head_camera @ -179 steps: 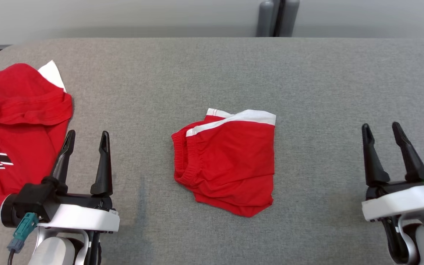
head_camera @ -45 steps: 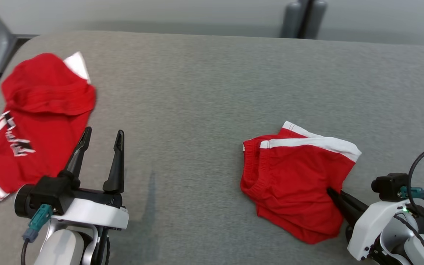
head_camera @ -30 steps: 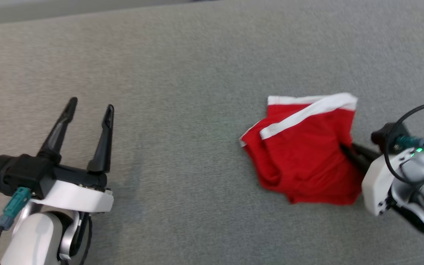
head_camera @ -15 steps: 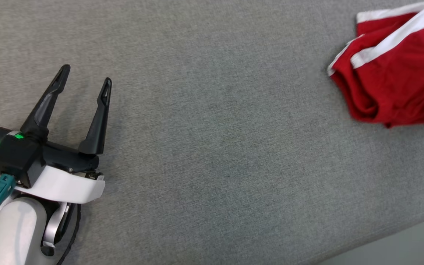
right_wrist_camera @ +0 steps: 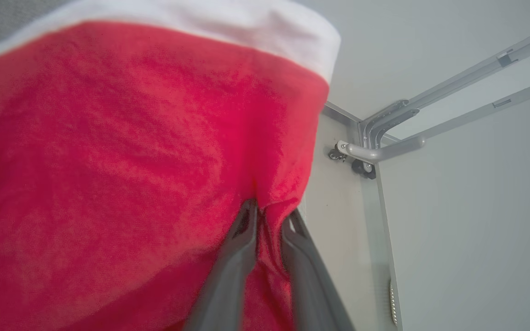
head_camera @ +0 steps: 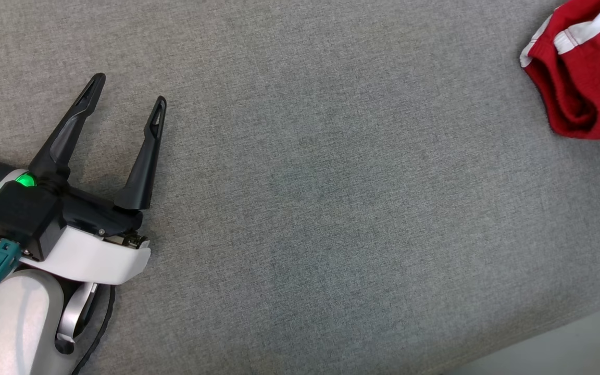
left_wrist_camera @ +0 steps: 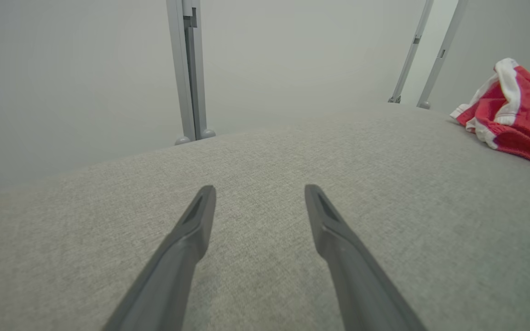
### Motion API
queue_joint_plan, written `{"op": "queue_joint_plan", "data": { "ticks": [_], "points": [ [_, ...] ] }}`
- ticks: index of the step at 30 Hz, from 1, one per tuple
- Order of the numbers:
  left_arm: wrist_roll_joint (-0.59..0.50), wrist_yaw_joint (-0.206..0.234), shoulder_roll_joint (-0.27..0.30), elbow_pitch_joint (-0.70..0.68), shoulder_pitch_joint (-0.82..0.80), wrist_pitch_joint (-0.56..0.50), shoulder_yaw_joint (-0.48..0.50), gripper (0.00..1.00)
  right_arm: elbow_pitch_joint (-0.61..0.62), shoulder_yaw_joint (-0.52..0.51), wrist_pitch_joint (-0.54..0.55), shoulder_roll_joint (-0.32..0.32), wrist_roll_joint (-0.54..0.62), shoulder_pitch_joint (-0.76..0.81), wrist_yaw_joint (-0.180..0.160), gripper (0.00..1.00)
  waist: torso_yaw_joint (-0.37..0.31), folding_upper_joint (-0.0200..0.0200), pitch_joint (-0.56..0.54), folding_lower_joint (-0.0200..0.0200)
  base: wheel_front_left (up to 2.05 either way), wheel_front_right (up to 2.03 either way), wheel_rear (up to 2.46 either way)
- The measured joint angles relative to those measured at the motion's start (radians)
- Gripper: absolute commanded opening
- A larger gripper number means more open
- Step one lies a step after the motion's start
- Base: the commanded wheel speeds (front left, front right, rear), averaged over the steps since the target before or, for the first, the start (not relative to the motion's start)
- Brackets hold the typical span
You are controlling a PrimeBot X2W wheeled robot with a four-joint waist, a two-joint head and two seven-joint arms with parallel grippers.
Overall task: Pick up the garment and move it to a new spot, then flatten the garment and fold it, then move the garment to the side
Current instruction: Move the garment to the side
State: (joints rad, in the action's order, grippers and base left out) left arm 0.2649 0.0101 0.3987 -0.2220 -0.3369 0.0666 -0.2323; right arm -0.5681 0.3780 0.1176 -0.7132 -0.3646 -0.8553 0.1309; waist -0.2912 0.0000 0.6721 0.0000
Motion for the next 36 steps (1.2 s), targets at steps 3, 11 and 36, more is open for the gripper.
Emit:
{"op": "queue_joint_plan", "data": {
  "ticks": [3, 11, 36],
  "points": [
    [0.000, 0.000, -0.001, 0.003, -0.002, 0.005, -0.002, 1.00, -0.023, -0.046, -0.030, 0.028, 0.004, 0.003, 0.000, 1.00, 0.007, 0.0000, 0.001, 0.0000, 0.00, 0.00, 0.00],
    [0.010, 0.009, -0.008, 0.041, 0.002, 0.024, -0.004, 1.00, -0.032, -0.244, -0.181, 0.129, 0.004, 0.084, 0.000, 1.00, 0.013, 0.0000, -0.041, 0.0000, 0.00, 0.00, 0.00],
    [0.117, 0.077, -0.096, 0.198, 0.130, 0.143, 0.054, 1.00, 0.507, -0.491, -0.207, 0.621, 0.145, 0.551, 0.000, 1.00, 0.171, 0.0000, -0.295, 0.0000, 0.00, 0.00, 0.00]
  ]
}}
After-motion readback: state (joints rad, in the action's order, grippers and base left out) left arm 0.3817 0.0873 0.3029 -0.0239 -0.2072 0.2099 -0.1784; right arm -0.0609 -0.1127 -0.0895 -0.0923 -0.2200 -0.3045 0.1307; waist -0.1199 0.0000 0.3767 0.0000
